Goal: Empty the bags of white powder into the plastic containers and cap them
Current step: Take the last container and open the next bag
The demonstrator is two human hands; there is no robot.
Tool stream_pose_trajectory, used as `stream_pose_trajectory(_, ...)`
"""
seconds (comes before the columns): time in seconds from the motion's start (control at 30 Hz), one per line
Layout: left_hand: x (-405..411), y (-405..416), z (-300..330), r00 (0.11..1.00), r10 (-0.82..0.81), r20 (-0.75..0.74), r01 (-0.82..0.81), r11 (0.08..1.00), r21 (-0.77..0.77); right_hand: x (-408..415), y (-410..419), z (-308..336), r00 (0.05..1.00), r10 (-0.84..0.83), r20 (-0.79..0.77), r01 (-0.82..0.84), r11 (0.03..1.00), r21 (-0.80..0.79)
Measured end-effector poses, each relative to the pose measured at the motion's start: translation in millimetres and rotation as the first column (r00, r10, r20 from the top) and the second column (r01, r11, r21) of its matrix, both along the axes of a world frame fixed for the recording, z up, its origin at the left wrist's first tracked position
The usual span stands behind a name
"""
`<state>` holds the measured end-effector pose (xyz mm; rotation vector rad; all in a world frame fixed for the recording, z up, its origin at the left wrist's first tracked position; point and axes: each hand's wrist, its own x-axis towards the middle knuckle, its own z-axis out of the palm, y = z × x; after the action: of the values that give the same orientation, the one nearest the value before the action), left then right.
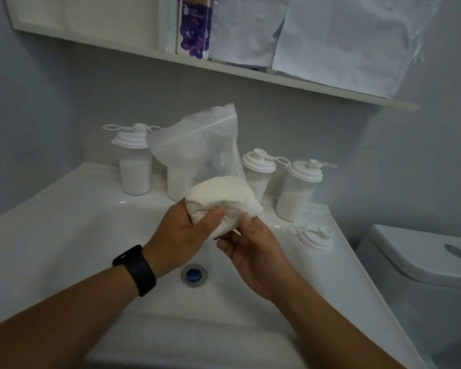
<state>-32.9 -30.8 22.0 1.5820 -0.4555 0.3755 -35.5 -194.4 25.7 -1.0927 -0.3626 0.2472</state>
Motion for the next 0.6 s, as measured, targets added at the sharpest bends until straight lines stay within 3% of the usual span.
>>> stream_pose_trajectory(0.13, 0.4, -2.4, -5.9, 0.998, -0.050, 0.032, 0.047, 0.996, 0.082, -0.4, 9.4, -2.4, 0.999, -0.015, -0.046, 0.017, 1.000, 0.025)
stream_pose_trajectory(0.3, 5.4, 3.9, -1.2, 0.989, 0.081, 0.127, -0.098, 0.987, 0.131, 5.3, -1.7, 10.1, 0.973, -0.063, -0.220, 0.103, 0.979, 0.173)
stream_pose_trajectory(0.47, 5.1, 10.5, 11.0, 0.939, 0.217, 0.267, -0.211, 0.976, -0.052, 9.3, -12.2, 12.0, 0.930, -0.201, -0.309, 0.238, 0.967, 0.089)
stream_pose_trajectory(0.6, 6.6, 19.3, 10.3, 0.870, 0.279, 0.406, -0.325, 0.945, 0.048, 11.2, -15.2, 14.7, 0.895, -0.305, -0.326, 0.335, 0.941, 0.039)
